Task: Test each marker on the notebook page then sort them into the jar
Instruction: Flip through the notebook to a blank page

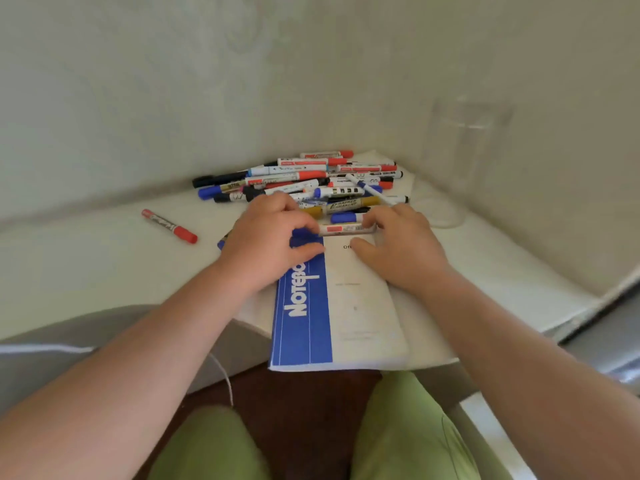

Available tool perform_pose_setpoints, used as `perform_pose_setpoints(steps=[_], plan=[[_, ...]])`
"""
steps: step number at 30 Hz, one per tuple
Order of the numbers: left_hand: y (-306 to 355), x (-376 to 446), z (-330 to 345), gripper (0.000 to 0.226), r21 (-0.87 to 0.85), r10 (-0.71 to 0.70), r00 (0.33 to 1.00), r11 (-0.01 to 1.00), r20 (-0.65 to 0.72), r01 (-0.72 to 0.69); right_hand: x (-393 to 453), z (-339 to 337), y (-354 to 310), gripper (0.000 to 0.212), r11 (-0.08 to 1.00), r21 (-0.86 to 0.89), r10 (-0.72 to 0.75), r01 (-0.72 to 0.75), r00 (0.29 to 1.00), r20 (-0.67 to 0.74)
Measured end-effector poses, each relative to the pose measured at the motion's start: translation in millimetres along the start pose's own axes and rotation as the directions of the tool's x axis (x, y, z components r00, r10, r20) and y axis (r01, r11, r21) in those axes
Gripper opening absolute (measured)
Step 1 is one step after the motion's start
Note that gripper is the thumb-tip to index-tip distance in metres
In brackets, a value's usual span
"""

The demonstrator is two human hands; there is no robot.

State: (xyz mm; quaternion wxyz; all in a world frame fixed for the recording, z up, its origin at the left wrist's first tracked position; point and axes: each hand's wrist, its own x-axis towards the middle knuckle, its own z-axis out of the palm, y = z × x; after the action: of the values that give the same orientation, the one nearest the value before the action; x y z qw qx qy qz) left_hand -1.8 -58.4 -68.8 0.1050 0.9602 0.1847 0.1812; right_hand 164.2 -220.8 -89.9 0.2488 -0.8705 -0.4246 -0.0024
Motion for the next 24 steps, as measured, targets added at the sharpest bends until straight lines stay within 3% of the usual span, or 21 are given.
perform_pose_setpoints(steps=[3,6,8,13,16,17,20,24], plan=[[40,-32,-28,0.03,0.041,0.134,0.977,0.989,0.163,-0.143,0,1,2,0.029,0.999,-0.023,-0.032,0.032,0.999,0.007],[70,-73,-48,0.06,-0.115,0.173,0.876,0.984,0.449,-0.135,3,1,4,0.029,0.998,-0.027,-0.053,0.054,0.998,0.026],[73,-90,-49,0.068,-0.08,0.201,0.83,0.979,0.52,-0.187,5,0,2,0.03,0.999,-0.008,-0.049,0.05,0.999,0.021],[50,-91,-52,0.038,-0.084,0.218,0.898,0.976,0.382,-0.201,-1,-9,-6,0.017,0.998,0.058,-0.011,0.011,1.0,-0.003],[30,-87,-53,0.012,-0.213,0.146,0.951,0.973,0.273,-0.088,-5,-12,-3,0.015,0.978,0.206,0.03,-0.031,1.0,0.006],[23,-86,-52,0.014,-0.289,0.084,0.972,0.957,0.22,-0.017,-5,-12,-2,0.015,0.966,0.254,0.048,-0.046,0.999,-0.002],[2,-84,-49,0.018,-0.51,-0.087,0.981,0.844,0.17,0.164,-5,-13,-2,0.01,0.944,0.321,0.088,-0.079,0.996,-0.012],[-15,-85,-47,0.022,-0.7,-0.11,0.959,0.662,0.259,0.266,-6,-17,-8,0.014,0.903,0.42,0.091,-0.088,0.996,0.013]])
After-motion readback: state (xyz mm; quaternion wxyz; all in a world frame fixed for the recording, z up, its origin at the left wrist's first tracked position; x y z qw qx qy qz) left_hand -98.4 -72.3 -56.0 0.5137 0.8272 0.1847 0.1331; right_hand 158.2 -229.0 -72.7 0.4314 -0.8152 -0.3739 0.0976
